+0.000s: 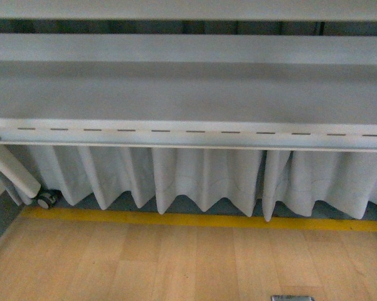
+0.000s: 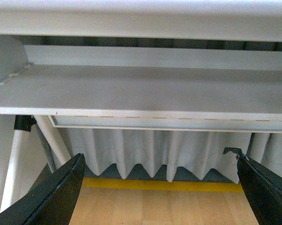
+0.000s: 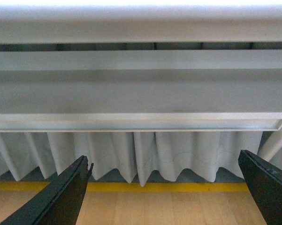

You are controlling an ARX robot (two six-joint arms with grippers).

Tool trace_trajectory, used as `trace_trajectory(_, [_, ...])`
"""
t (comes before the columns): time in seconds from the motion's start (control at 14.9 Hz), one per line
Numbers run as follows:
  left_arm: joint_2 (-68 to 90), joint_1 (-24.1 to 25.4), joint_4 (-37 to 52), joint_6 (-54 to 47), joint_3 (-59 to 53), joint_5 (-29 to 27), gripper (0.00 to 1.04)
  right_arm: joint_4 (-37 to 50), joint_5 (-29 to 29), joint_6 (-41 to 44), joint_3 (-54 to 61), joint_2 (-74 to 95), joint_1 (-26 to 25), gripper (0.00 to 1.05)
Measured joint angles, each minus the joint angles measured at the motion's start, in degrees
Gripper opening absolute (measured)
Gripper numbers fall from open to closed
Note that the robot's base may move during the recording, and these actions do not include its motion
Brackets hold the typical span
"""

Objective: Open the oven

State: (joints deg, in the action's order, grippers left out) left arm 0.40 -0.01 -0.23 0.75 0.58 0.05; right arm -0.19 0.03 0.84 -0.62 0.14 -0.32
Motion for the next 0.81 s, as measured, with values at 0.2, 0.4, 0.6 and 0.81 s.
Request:
trace_trajectory(0.2, [0.0,0.0,0.0,-0.1,0.0,0.0,0.98,0.0,0.0,0.0,0.0,0.0,0.0,0.98])
trace_trajectory(0.4, [0.0,0.0,0.0,-0.1,0.0,0.0,0.98,-0.1,0.0,0.0,0.0,0.0,0.0,0.98])
trace_trajectory(0.6, [0.0,0.0,0.0,-0.2,0.0,0.0,0.98,0.0,0.0,0.0,0.0,0.0,0.0,0.98])
trace_trajectory(0.81, [0.0,0.0,0.2,-0.2,0.0,0.0,0.98,0.1,0.0,0.0,0.0,0.0,0.0,0.98])
